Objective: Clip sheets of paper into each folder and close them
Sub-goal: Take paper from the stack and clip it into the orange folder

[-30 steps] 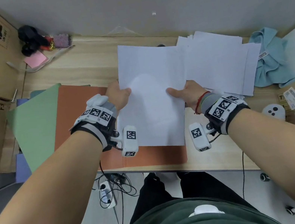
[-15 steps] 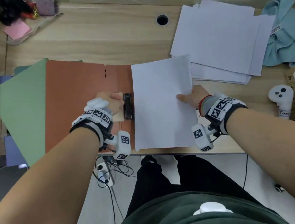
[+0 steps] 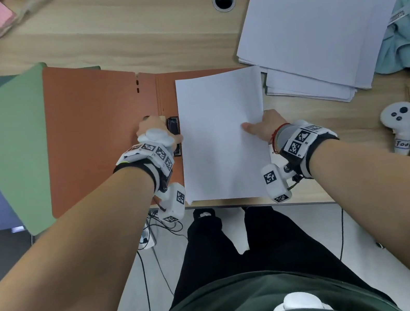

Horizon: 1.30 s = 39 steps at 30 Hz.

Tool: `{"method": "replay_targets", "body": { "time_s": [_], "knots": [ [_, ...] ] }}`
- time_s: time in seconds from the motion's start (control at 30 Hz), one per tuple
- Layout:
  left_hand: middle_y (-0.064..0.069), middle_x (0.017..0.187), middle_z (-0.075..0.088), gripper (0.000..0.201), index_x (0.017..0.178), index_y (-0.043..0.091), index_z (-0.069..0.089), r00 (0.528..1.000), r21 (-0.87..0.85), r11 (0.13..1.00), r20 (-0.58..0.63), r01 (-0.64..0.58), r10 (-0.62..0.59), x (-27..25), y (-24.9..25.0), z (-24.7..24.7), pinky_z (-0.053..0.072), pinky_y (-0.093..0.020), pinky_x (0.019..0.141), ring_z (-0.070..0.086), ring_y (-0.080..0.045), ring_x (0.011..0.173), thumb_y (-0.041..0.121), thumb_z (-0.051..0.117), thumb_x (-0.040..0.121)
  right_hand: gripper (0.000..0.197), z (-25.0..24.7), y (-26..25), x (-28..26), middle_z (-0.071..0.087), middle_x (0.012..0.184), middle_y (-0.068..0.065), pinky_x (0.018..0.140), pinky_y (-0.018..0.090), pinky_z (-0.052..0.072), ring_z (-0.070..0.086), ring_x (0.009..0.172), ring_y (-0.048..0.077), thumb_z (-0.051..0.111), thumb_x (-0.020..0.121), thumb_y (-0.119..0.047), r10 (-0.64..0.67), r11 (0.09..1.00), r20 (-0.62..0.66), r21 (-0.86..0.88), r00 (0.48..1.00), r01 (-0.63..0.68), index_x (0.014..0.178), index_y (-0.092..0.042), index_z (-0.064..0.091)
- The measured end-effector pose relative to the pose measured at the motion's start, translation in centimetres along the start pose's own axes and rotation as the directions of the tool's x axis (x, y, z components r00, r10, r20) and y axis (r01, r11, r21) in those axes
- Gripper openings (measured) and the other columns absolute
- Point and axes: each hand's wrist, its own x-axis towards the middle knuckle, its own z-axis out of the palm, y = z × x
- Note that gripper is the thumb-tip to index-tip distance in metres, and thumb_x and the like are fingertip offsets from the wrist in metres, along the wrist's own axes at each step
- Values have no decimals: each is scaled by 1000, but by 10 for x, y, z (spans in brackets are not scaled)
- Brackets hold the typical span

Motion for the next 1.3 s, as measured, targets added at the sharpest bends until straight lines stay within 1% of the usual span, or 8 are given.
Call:
{"method": "replay_targets", "body": {
  "time_s": [0.1, 0.17, 0.4, 0.6, 0.7, 0.9, 1.07, 1.3],
  "knots": [
    [-1, 73, 56, 23, 76, 18, 58, 999, -16, 1000, -41, 20, -20, 4, 3, 4, 40, -23, 55, 51, -15, 62, 33, 74, 82, 52, 3, 1, 3, 56, 109, 10, 71, 28, 41, 52, 91, 24, 63, 94, -31, 20, 1000, -8, -3, 1000, -20, 130, 3, 49],
    [-1, 67, 51, 34, 65, 19, 47, 999, 6, 1000, -41, 24, -23, 8, 2, 4, 38, -25, 52, 47, -15, 58, 31, 73, 84, 54, 4, 1, 4, 56, 120, 13, 77, 27, 40, 53, 97, 26, 62, 94, -32, 32, 999, -9, -7, 999, -32, 133, 3, 47],
    [2, 89, 71, 21, 92, 30, 65, 997, -105, 994, 68, 35, -28, 3, -6, -16, 57, -34, 85, 70, -18, 86, 41, 72, 76, 60, 5, 2, 9, 57, 128, 14, 79, 29, 41, 57, 108, 31, 63, 93, -37, 40, 999, 18, -4, 999, -40, 135, 2, 45],
    [-1, 82, 76, 22, 69, 28, 68, 990, -355, 935, 137, 31, 19, 11, -23, -9, 61, -41, 80, 75, -22, 79, 39, 74, 52, 69, 3, 4, 13, 48, 107, 8, 67, 29, 41, 48, 94, 24, 65, 89, -45, 75, 997, 46, 30, 996, -76, 134, 4, 45],
    [2, 83, 77, 18, 70, 35, 66, 983, -385, 923, 174, 17, 54, 14, -30, -9, 61, -40, 81, 75, -21, 80, 38, 77, 57, 67, 6, -1, 13, 50, 107, 7, 75, 31, 41, 50, 95, 24, 65, 89, -45, 58, 998, 46, 9, 997, -59, 132, 3, 47],
    [-3, 85, 77, 19, 77, 30, 69, 973, -488, 872, 215, 32, 85, 10, -29, -16, 60, -40, 83, 76, -18, 76, 22, 81, 64, 56, 14, -7, 15, 53, 109, 9, 78, 30, 39, 54, 100, 29, 64, 92, -36, 24, 1000, 9, -14, 1000, -24, 129, 3, 48],
    [1, 80, 78, 24, 76, 31, 70, 973, -466, 883, 221, 50, 61, 11, -30, -16, 60, -39, 83, 76, -15, 74, 27, 84, 57, 57, 17, -7, 16, 52, 110, 9, 78, 27, 37, 53, 100, 27, 63, 93, -37, 19, 999, -5, -29, 1000, -19, 130, 4, 48],
    [-1, 84, 77, 20, 78, 32, 69, 976, -438, 897, 211, 52, 46, 9, -25, -19, 60, -39, 85, 75, -19, 79, 26, 84, 65, 76, 20, -10, 19, 45, 143, 16, 87, 28, 36, 47, 129, 32, 63, 92, -41, 32, 998, 6, -46, 999, -32, 145, 4, 31]
  ]
}}
